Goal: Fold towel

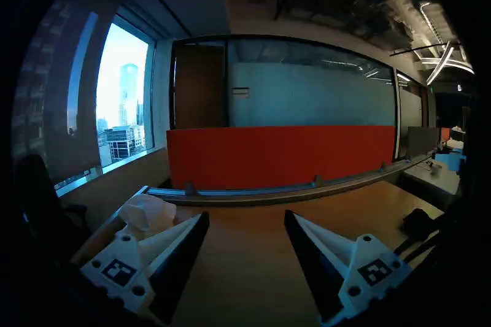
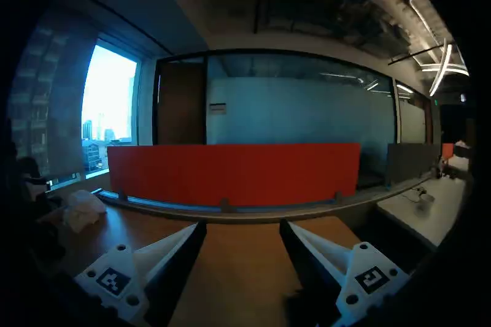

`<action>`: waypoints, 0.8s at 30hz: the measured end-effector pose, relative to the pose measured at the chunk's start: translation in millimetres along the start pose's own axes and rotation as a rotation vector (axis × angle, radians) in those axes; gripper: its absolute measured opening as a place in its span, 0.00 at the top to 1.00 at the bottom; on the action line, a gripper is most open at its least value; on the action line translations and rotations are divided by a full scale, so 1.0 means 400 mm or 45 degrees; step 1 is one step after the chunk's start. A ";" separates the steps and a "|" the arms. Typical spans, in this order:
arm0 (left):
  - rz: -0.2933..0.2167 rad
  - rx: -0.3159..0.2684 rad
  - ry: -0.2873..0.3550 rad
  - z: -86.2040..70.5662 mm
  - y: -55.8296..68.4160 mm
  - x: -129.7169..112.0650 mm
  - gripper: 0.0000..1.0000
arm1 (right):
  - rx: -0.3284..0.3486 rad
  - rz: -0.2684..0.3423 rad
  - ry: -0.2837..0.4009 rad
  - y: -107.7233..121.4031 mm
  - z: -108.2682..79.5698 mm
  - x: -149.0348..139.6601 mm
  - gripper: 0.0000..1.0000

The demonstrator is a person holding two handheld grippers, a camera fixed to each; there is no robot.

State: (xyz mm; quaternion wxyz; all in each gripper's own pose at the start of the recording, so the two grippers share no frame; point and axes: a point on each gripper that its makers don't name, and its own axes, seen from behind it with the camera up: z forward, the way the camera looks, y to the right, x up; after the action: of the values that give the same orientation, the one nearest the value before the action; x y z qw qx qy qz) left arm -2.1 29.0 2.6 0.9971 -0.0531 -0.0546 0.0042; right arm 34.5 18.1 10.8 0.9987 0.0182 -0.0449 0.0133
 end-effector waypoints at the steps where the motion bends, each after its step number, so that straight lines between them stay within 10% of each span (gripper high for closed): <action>1: -0.003 0.000 0.004 0.000 -0.002 0.002 0.10 | 0.001 0.003 0.004 -0.005 0.002 0.002 0.08; 24: -0.037 0.021 0.068 -0.009 -0.040 -0.018 0.10 | 0.028 0.021 0.002 -0.114 0.009 0.036 0.08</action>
State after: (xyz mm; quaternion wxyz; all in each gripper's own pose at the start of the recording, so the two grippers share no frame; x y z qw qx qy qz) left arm -9.0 12.4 0.1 0.9985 -0.0443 -0.0288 -0.0111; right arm 49.7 -27.2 14.1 0.9984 0.0290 -0.0441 0.0219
